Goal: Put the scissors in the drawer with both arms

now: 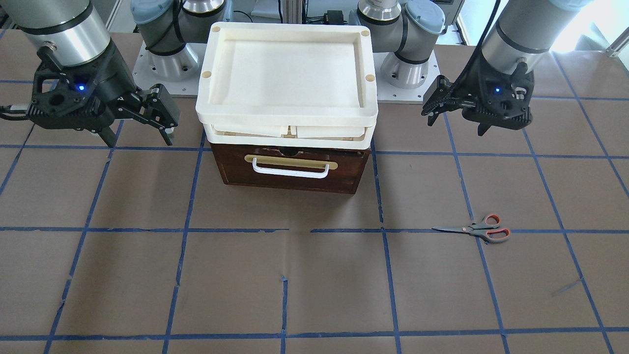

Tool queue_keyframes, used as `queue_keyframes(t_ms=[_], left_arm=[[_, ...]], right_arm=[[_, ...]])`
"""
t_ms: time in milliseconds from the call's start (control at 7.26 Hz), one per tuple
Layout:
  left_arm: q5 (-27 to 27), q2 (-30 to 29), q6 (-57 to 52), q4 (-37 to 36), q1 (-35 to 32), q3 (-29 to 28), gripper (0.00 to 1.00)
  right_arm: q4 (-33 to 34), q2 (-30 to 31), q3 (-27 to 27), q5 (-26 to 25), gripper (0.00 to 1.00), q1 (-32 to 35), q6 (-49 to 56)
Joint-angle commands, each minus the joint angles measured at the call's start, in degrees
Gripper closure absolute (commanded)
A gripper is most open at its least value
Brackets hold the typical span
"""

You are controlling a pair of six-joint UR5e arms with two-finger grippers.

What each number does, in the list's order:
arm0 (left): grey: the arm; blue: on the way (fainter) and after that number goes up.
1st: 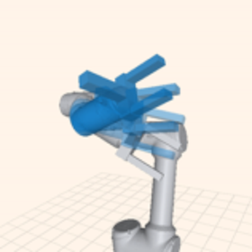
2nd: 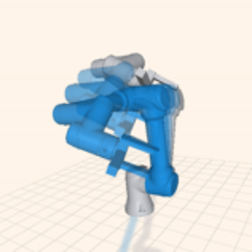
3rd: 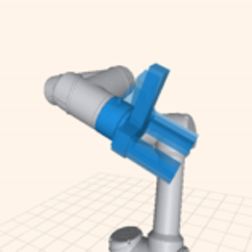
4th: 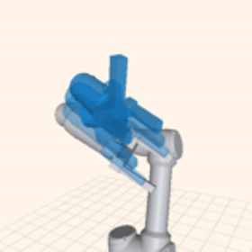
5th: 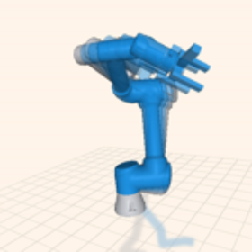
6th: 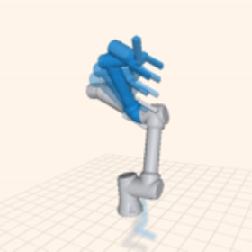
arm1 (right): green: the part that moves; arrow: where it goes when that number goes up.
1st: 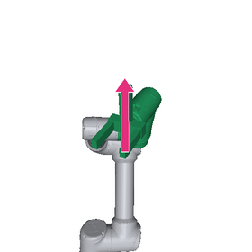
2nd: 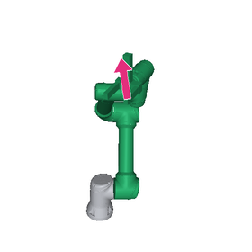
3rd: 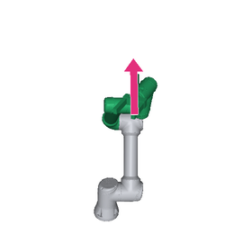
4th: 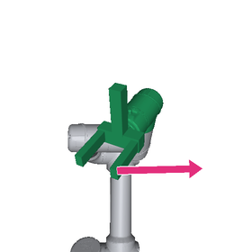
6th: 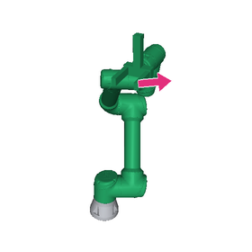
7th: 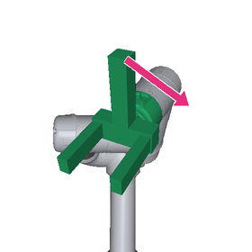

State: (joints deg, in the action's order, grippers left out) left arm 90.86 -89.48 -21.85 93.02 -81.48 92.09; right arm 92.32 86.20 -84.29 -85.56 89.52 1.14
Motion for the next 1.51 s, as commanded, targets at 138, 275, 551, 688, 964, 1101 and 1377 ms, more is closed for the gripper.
queue_keyframes(t_ms=[138, 275, 551, 688, 964, 1101, 1377], left_arm=[[0.54, -3.15, -16.24, -9.14, 4.66, 5.02, 0.0], [0.9, -4.9, -21.17, -11.96, 4.93, 5.37, 0.0], [1.95, -8.07, -32.67, -16.18, 7.2, 6.51, 0.0], [2.04, -9.21, -36.91, -22.21, 7.39, 9.39, 0.0], [4.06, -11.32, -45.26, -31.91, 7.48, 13.98, 0.0], [3.98, -12.64, -51.39, -32.64, 8.09, 14.25, 0.0], [3.36, -15.72, -64.31, -36.85, 11.25, 14.52, 0.0]], right_arm=[[-0.03, -3.03, 0.7, 2.67, 0.0, 3.98, 7.34], [0.66, -5.4, 0.62, 2.76, 0.0, 5.91, 13.04], [6.53, -11.2, 0.79, 3.03, 0.0, 9.17, 19.51], [8.38, -13.23, 0.88, 3.03, 0.0, 11.27, 23.52], [8.32, -15.26, 2.11, 3.12, 0.0, 12.43, 37.89], [7.62, -15.79, 1.59, 3.38, 0.0, 12.52, 45.28], [6.21, -16.67, 0.53, 6.34, 0.0, 12.52, 48.07]])
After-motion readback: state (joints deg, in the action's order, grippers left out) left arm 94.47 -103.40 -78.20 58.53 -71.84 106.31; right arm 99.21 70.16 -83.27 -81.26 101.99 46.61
